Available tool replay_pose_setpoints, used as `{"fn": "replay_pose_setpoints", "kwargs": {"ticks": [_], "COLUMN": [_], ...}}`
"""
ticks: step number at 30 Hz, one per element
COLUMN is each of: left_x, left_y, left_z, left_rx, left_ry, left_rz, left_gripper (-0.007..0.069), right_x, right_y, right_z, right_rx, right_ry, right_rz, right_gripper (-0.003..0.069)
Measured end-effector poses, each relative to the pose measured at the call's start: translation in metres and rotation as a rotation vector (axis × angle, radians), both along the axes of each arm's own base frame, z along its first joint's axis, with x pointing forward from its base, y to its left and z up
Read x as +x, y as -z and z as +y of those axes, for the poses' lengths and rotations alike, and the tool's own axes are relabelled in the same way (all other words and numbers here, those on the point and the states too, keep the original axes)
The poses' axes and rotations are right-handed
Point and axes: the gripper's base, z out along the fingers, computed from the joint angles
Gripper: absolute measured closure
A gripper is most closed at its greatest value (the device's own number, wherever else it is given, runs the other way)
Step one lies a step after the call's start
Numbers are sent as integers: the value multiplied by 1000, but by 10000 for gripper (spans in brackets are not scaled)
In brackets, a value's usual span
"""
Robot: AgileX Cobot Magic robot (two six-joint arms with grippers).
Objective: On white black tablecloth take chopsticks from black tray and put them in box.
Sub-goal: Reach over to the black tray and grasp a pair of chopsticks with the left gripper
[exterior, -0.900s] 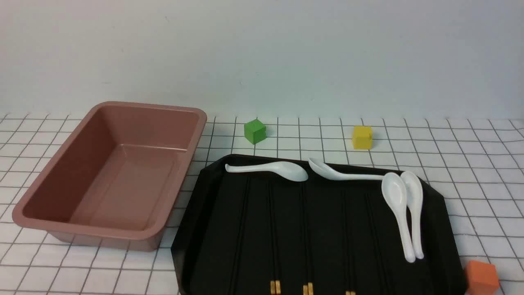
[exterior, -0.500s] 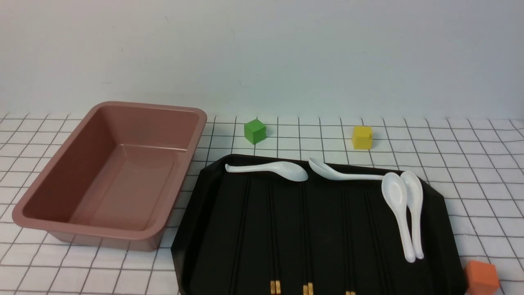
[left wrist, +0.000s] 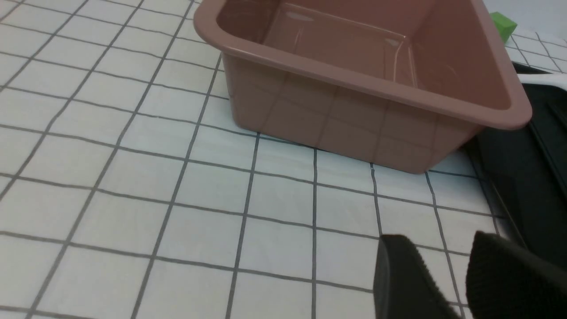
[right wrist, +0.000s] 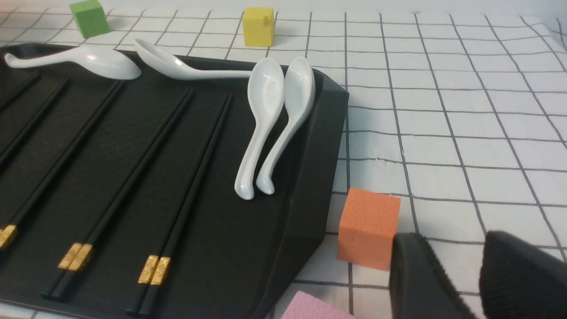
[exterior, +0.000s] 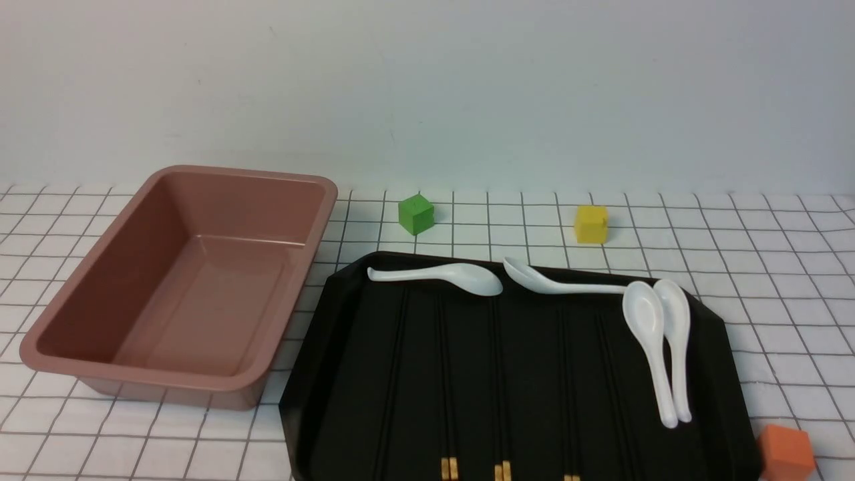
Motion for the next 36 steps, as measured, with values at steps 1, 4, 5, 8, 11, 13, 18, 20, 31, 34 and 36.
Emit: {"fn": "replay_pose_setpoints", "kwargs": {"ticks": [1,4,5,8,11,13,18,20,31,34,36], "left_x": [0,0,0,1,2,2,0,0,-4,-16,-9], "left_y": [0,0,0,-3,-5,-6,-8,-9,-52,-112,-136], "left_z": [0,0,1,1,0,-1,-13,-17,-20,-23,-30], "left_rx": [0,7,17,47,31,-63,-735,-972,-1354,-1117,-958], "left_ry": [0,0,-1,0,4,-3,-69,-94,-28,130,166], "left_rz": [0,-2,-6,-32,-63,-69,19,61,-26,-146,-68], "left_gripper": [386,386,386,386,386,386,386,386,419,541,620], "right_x": [0,0,0,0,0,0,0,0,0,0,0], "right_y": [0,0,0,0,0,0,0,0,0,0,0], "right_z": [0,0,0,0,0,0,0,0,0,0,0], "right_rx": [0,2,2,1,1,1,1,1,1,1,1], "right_ry": [0,0,0,0,0,0,0,0,0,0,0], "right_rz": [0,0,0,0,0,0,0,0,0,0,0], "right_gripper": [419,419,419,419,419,419,419,419,419,419,419]}}
